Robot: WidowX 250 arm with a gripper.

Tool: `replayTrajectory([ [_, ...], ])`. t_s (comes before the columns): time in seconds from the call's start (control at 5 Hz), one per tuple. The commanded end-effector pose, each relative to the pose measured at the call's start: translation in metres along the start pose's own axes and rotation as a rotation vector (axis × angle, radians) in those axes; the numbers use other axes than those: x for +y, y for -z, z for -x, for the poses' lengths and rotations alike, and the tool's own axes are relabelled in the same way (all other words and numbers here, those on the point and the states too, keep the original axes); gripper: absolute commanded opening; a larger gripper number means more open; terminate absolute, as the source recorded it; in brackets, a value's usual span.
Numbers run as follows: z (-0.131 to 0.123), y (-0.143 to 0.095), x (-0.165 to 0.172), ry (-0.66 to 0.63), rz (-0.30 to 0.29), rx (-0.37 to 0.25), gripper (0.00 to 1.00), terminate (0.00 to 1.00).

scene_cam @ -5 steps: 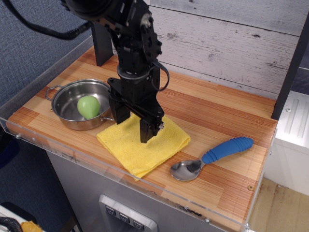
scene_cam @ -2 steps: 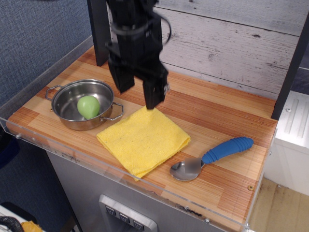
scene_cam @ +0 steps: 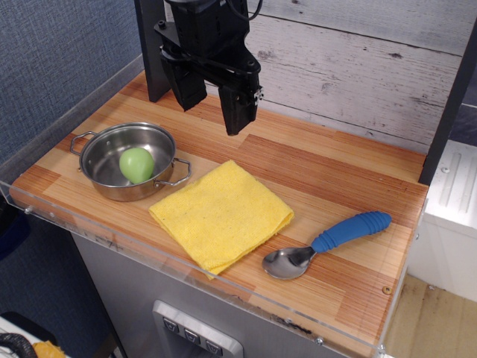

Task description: Move and place the yellow cloth in between silver vessel and spoon.

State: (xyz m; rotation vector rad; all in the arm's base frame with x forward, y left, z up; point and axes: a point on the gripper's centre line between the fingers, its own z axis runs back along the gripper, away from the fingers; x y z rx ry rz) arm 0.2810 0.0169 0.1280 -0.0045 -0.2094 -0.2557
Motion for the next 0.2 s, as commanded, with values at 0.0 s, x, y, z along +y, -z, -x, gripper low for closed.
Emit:
replayTrajectory([
  [0.0,-0.0015,-0.0132,-0.0008,-0.002,-0.016,-0.045,1.00,1.00],
])
